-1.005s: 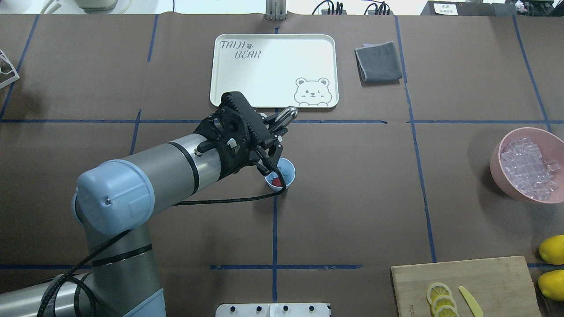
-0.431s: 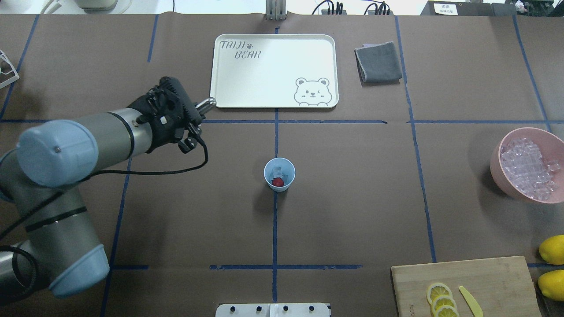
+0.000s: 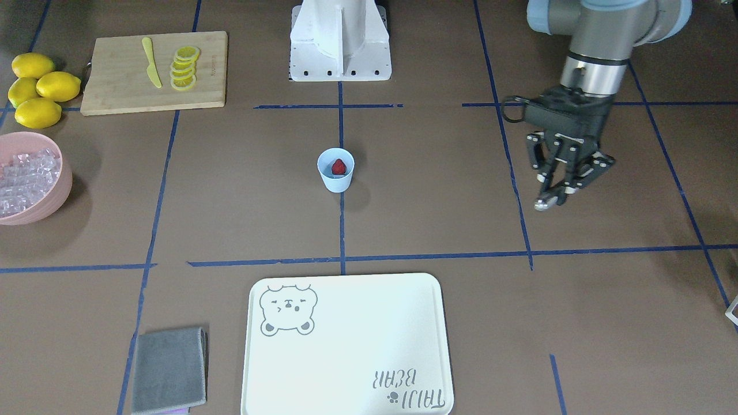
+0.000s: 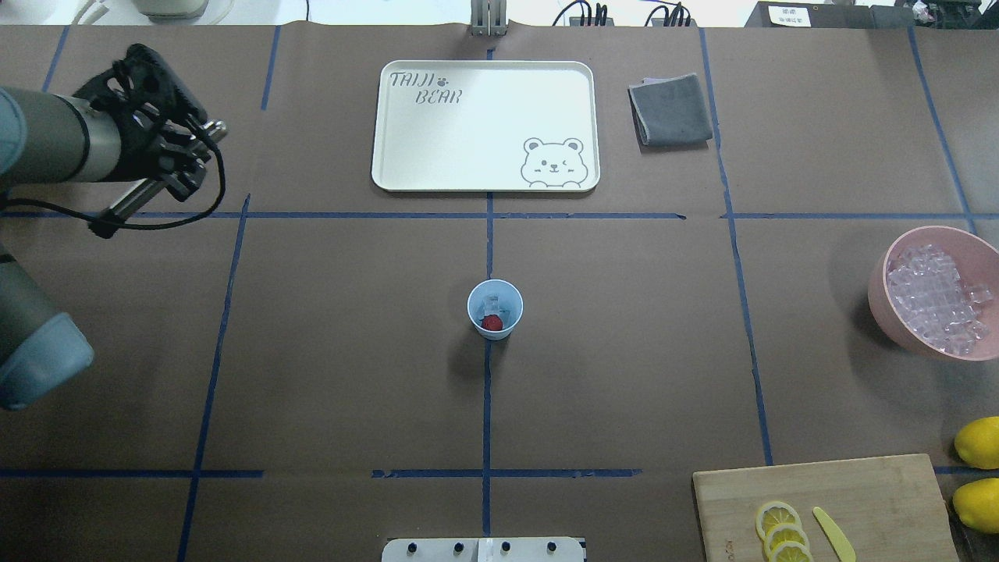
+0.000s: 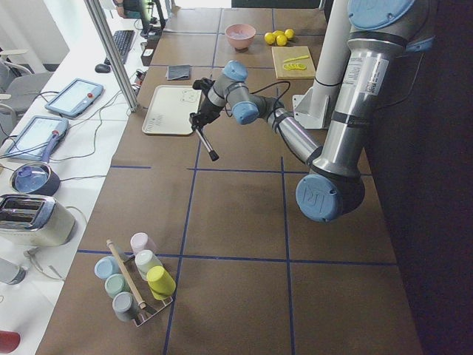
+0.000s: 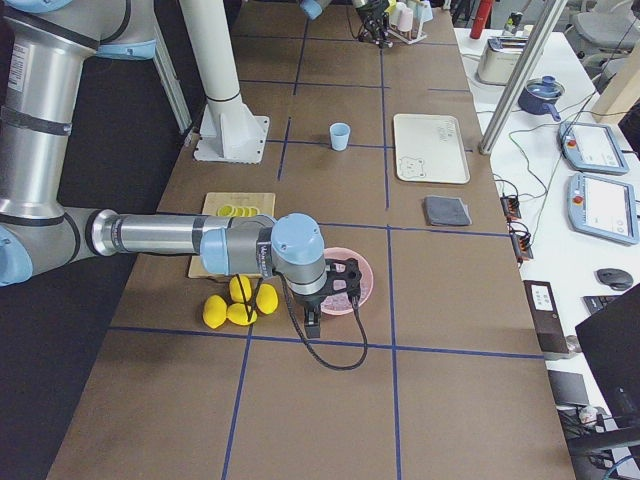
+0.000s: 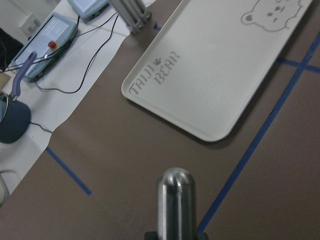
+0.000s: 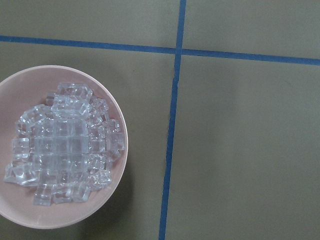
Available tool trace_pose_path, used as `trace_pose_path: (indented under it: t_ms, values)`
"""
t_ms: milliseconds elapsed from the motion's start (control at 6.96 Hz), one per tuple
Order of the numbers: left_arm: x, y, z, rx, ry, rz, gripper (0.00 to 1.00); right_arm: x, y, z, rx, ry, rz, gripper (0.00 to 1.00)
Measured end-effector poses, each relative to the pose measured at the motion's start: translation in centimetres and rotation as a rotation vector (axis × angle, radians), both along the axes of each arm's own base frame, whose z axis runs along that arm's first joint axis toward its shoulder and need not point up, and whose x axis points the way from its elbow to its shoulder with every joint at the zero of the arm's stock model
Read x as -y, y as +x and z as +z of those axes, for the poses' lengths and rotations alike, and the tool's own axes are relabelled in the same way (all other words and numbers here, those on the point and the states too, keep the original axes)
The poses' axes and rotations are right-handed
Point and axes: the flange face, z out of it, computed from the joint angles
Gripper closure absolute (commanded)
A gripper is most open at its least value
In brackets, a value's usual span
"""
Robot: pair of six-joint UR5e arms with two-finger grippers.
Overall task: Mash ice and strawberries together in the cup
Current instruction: 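Lift the pestle out of the cup with the left gripper, then set the pestle back down at its spot and open the left gripper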
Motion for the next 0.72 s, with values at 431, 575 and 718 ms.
trace_pose_path:
  t_ms: [431,575,718]
  values:
    - [1.8,-12.8,13.9,0.020,-0.346,-0.122,0.96,0.0,0.0,0.0,0.000,0.001,-0.001,0.00]
    - [1.6,-15.8,18.2,-0.020,-0.463,-0.139,0.97,0.0,0.0,0.0,0.000,0.001,-0.001,0.00]
    - [0.7,-17.7,21.6,-0.071,-0.574,-0.166,0.97,0.0,0.0,0.0,0.000,0.002,-0.001,0.00]
